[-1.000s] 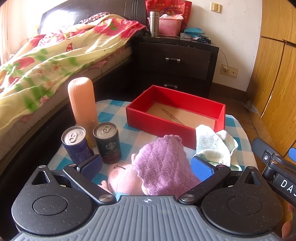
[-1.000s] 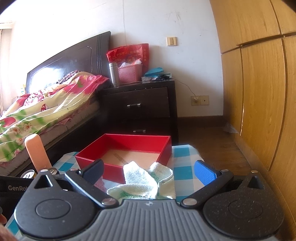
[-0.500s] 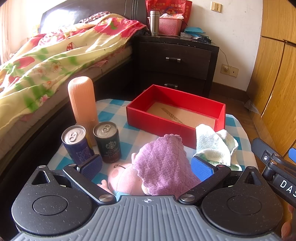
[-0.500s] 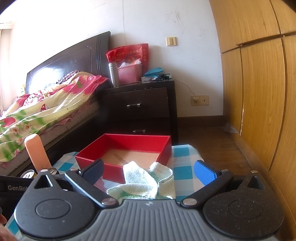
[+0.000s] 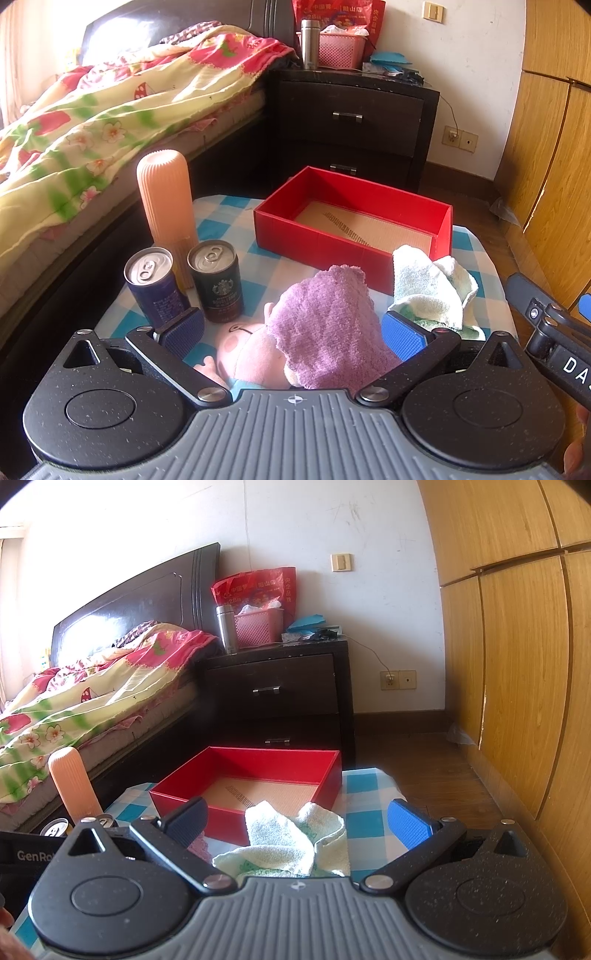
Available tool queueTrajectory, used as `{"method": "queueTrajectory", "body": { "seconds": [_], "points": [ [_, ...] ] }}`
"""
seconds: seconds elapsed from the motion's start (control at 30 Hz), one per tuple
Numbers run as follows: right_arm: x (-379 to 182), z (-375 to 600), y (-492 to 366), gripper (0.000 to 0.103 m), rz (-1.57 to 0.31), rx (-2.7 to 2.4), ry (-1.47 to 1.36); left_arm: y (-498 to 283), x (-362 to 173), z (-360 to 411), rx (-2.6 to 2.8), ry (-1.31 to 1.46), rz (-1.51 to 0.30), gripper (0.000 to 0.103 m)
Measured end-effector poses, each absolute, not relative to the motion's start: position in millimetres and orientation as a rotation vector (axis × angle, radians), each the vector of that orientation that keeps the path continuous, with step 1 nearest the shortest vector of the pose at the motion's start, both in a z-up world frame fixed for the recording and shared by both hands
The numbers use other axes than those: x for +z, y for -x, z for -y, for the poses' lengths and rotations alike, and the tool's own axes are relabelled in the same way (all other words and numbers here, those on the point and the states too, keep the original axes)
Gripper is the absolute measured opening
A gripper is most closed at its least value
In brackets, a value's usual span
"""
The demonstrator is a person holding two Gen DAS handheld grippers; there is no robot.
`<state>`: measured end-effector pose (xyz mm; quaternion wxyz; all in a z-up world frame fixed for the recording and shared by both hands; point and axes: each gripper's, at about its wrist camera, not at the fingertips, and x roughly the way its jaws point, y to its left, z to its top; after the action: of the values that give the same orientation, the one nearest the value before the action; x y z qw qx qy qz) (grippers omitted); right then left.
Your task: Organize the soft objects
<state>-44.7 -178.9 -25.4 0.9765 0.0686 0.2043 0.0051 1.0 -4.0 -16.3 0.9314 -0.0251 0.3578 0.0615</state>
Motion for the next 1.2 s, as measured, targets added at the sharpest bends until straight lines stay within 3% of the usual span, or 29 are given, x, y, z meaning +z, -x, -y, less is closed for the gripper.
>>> {"method": "queueTrajectory", "body": {
  "seconds": [1.0,1.2],
  "points": [
    [-26.7,179.3,43.2,0.085,-0.423,0.012,-0.143,-1.1,-18.8,6.6,0.127,0.04,-0.746,0.098],
    [-29.3,189.0,40.2,0.085,-0.451,-0.004,-0.158,0.0,-32.9,0.0,0.083,0.072,-0.814,0.097]
  ]
}}
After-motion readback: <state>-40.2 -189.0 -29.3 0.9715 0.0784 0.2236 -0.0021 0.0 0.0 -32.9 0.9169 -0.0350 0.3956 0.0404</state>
